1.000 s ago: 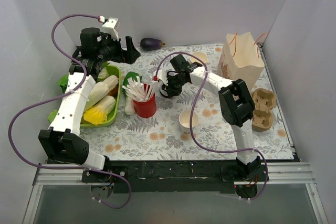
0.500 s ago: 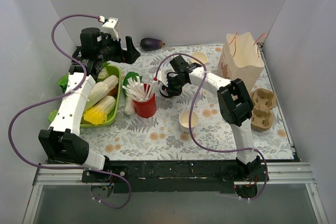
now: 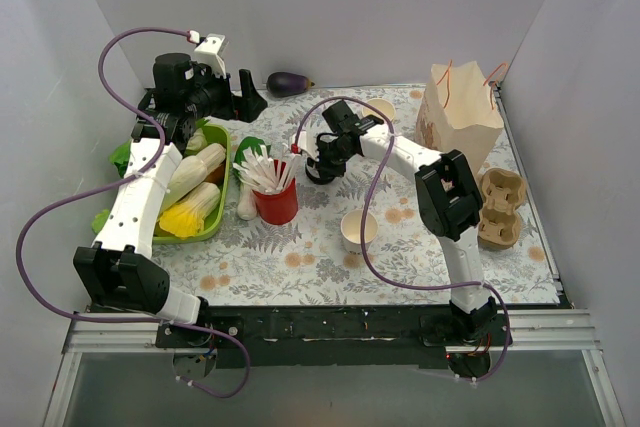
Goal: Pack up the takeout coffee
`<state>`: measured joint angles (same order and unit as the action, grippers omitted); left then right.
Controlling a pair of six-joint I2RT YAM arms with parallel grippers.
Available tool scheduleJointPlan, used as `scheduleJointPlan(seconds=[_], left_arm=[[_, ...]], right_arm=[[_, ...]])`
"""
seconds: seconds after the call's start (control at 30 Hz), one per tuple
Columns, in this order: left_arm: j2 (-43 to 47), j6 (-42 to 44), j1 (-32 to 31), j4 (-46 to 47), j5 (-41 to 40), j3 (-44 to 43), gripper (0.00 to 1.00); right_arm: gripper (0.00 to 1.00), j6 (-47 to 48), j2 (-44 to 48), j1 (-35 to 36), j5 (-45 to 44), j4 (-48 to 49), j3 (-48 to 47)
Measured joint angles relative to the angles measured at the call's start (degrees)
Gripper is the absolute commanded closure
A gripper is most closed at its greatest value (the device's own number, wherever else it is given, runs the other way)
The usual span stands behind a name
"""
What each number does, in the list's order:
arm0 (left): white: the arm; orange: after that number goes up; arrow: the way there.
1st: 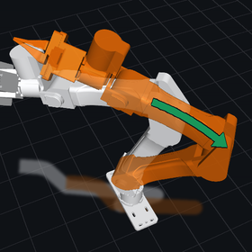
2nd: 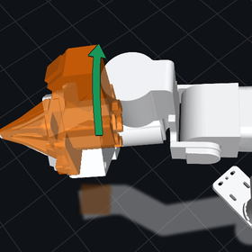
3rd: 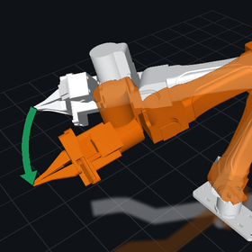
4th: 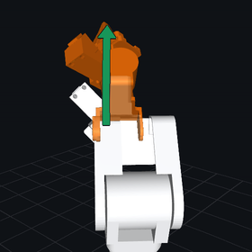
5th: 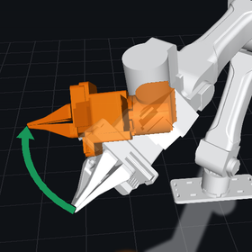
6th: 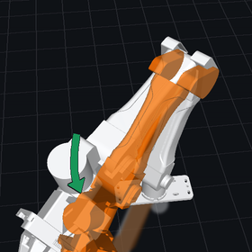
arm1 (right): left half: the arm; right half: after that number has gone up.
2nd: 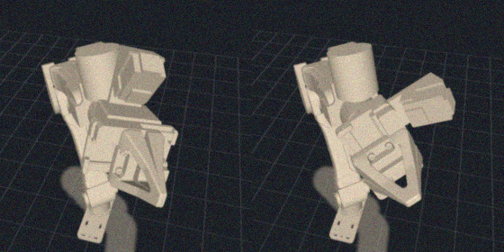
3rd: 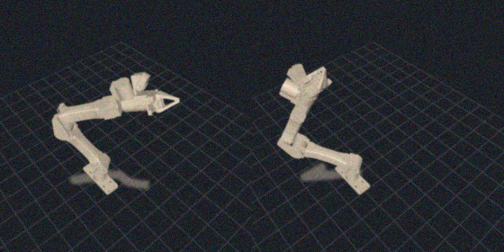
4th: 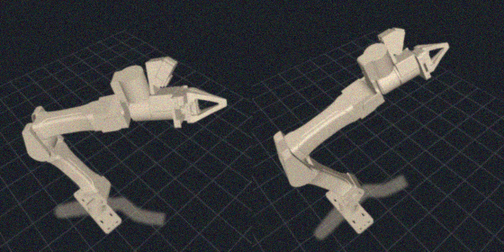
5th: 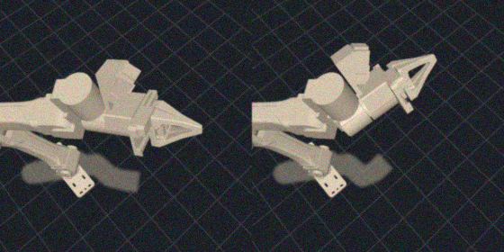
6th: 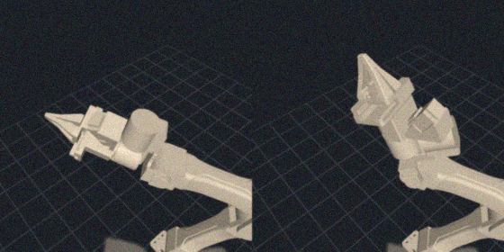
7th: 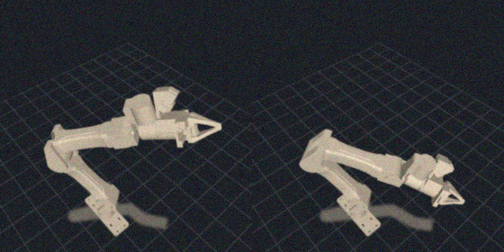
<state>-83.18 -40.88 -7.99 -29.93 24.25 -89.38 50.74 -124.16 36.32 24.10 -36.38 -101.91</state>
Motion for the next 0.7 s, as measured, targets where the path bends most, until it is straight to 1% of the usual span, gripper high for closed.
scheduleJointPlan(seconds=[0.07, 0.23, 0.27, 0.33, 0.43, 0.53, 0.57, 0.63, 0.67, 0.7], left_arm=[[0.0, -0.04, 0.02, 0.0, 0.17, 0.02, 0.02], [-0.09, -0.11, 0.31, 0.48, 0.68, 0.04, 0.02], [-0.13, -0.15, 0.37, 0.48, 0.79, 0.04, 0.02], [-0.33, -0.28, 0.42, 0.55, 1.07, 0.04, 0.02], [-0.87, -0.35, 0.44, 0.66, 1.51, 0.04, 0.02], [-1.09, -0.46, 0.46, 0.57, 1.73, 0.04, 0.02], [-1.09, -0.46, 0.5, 0.59, 1.79, 0.04, 0.02], [-1.09, -0.46, 0.55, 0.59, 1.92, 0.04, 0.02], [-1.09, -0.46, 0.55, 0.55, 1.95, 0.04, 0.02], [-1.09, -0.46, 0.55, 0.5, 2.01, 0.04, 0.02]], right_arm=[[0.99, -0.02, 0.0, -0.15, 0.04, -0.26, -0.02], [0.99, -1.64, -0.02, -0.92, 1.09, -1.79, -0.24], [0.96, -2.71, -0.22, -1.33, 2.14, -3.06, -0.98], [0.95, -4.11, -1.25, -2.19, 4.24, -5.68, -3.63], [0.99, -6.01, -4.11, -3.39, 7.43, -8.28, -8.85], [0.99, -7.37, -5.03, -4.35, 9.53, -10.27, -9.33], [0.93, -7.61, -5.18, -4.48, 9.94, -10.71, -9.33], [0.94, -8.66, -5.46, -4.59, 10.71, -11.32, -9.31], [0.98, -9.05, -5.55, -4.57, 10.95, -11.54, -9.31], [0.99, -9.33, -5.57, -4.52, 11.13, -11.63, -9.31]])
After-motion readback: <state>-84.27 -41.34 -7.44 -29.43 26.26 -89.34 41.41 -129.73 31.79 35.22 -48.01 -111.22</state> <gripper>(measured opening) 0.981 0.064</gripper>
